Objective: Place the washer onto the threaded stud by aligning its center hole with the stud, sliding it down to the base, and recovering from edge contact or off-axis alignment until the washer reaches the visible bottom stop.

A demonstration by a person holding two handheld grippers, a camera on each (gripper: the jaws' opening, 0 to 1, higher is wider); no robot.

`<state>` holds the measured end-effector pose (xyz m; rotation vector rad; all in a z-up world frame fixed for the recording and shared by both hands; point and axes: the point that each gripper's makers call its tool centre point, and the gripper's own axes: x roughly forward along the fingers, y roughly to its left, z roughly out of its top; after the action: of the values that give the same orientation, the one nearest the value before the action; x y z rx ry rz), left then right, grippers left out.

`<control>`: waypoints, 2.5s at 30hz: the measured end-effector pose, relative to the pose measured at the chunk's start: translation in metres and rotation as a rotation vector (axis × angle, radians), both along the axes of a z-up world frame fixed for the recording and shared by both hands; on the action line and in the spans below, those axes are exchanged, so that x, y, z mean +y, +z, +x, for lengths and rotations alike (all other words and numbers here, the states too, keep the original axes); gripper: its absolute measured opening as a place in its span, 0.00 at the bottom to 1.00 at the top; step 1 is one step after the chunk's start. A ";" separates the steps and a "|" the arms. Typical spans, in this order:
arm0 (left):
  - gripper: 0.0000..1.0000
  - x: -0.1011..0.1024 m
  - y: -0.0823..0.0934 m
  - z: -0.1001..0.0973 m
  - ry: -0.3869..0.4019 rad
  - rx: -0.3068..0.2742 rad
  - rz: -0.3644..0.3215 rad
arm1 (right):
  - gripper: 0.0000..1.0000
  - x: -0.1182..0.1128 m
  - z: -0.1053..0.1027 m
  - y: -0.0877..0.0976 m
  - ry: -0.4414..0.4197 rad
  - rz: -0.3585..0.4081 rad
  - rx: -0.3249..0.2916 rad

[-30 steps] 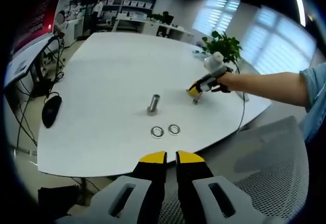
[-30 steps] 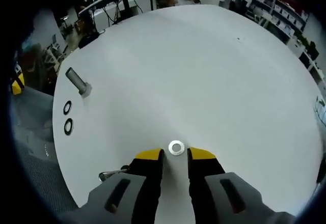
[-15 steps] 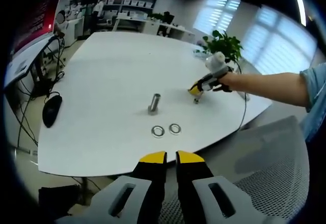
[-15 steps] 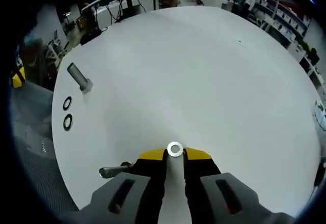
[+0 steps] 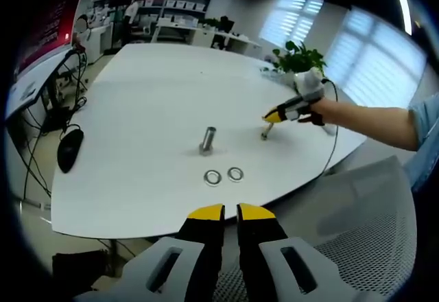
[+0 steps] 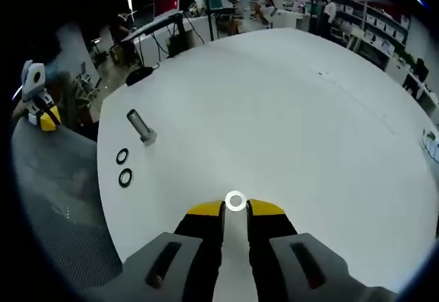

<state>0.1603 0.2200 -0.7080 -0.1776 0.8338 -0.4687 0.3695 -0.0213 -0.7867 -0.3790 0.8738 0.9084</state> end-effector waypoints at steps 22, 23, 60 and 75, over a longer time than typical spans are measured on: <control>0.05 0.001 0.001 0.001 0.008 -0.010 -0.003 | 0.15 0.006 -0.027 0.018 0.054 0.021 -0.012; 0.05 0.001 0.001 0.001 0.008 -0.011 -0.003 | 0.15 0.006 -0.027 0.018 0.058 0.018 -0.011; 0.05 0.000 0.001 0.000 0.001 -0.007 -0.007 | 0.15 0.011 -0.031 0.002 0.087 -0.059 0.021; 0.05 0.000 0.001 0.001 0.001 -0.007 -0.006 | 0.15 0.010 -0.032 -0.034 0.117 -0.157 0.055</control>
<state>0.1608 0.2197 -0.7068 -0.1822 0.8254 -0.4704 0.3374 -0.0115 -0.8207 -0.5481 0.9843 0.9642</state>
